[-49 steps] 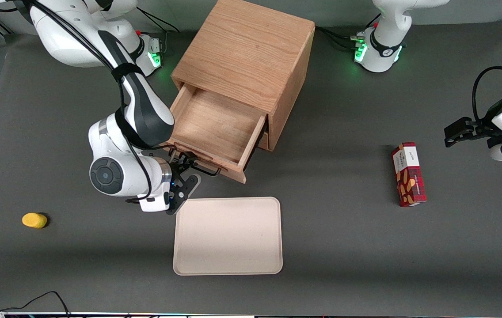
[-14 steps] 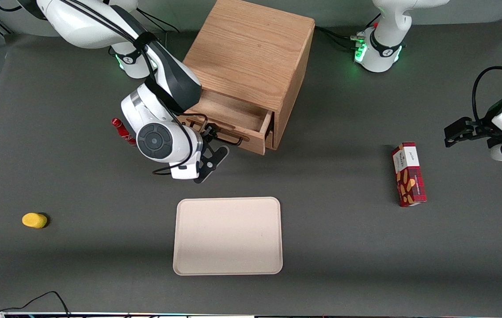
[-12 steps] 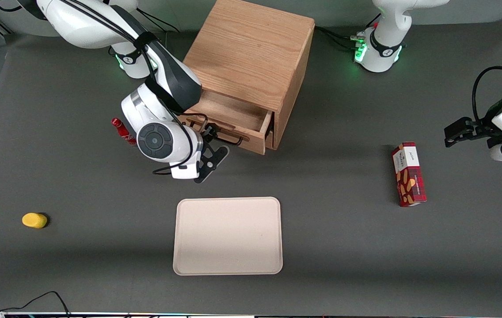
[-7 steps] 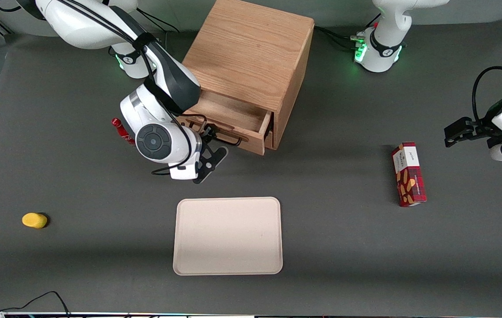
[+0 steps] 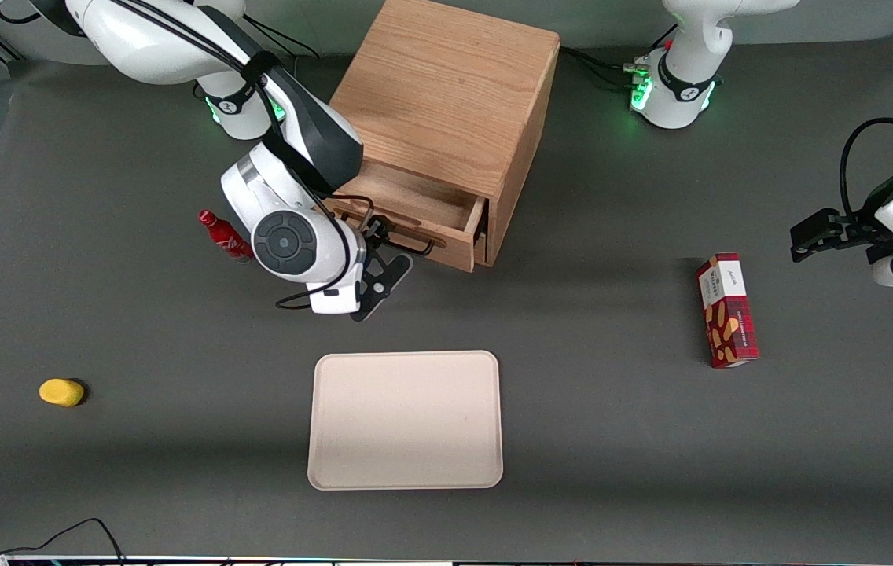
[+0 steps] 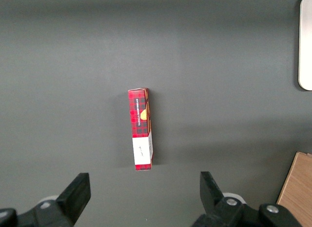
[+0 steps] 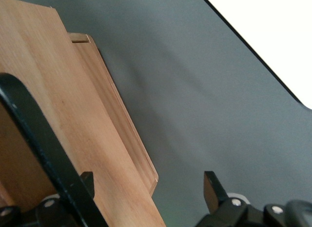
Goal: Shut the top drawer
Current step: 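Keep pushing the drawer with the right gripper until flush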
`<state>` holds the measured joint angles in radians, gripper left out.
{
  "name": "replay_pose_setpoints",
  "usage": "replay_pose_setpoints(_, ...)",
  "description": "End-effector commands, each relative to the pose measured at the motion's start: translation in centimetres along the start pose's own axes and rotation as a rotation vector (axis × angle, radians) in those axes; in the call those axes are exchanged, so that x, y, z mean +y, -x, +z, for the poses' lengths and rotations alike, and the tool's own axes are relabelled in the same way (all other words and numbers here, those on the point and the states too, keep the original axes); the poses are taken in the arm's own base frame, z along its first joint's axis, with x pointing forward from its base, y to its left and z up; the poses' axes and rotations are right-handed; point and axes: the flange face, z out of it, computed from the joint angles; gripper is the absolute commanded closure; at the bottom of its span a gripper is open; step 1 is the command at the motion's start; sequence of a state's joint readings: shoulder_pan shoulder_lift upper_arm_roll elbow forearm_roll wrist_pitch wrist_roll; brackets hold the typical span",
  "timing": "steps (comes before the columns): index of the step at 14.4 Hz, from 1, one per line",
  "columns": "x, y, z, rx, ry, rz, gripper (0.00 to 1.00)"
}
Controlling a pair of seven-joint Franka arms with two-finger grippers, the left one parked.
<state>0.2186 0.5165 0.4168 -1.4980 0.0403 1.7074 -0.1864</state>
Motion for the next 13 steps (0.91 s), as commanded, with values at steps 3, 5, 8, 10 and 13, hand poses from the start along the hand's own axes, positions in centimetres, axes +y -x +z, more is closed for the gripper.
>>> replay_pose_setpoints(3, -3.4, -0.3, 0.5, -0.003, 0.044, 0.048, 0.00)
replay_pose_setpoints(5, -4.2, -0.3, 1.0, -0.012, 0.039, 0.041, 0.00)
replay_pose_setpoints(8, -5.0, -0.2, 1.2, -0.016, 0.031, 0.049, 0.00)
replay_pose_setpoints(10, -5.4, 0.0, 1.7, -0.028, 0.047, 0.053, 0.00)
replay_pose_setpoints(13, -6.1, 0.3, 2.0, -0.036, 0.052, 0.054, 0.00)
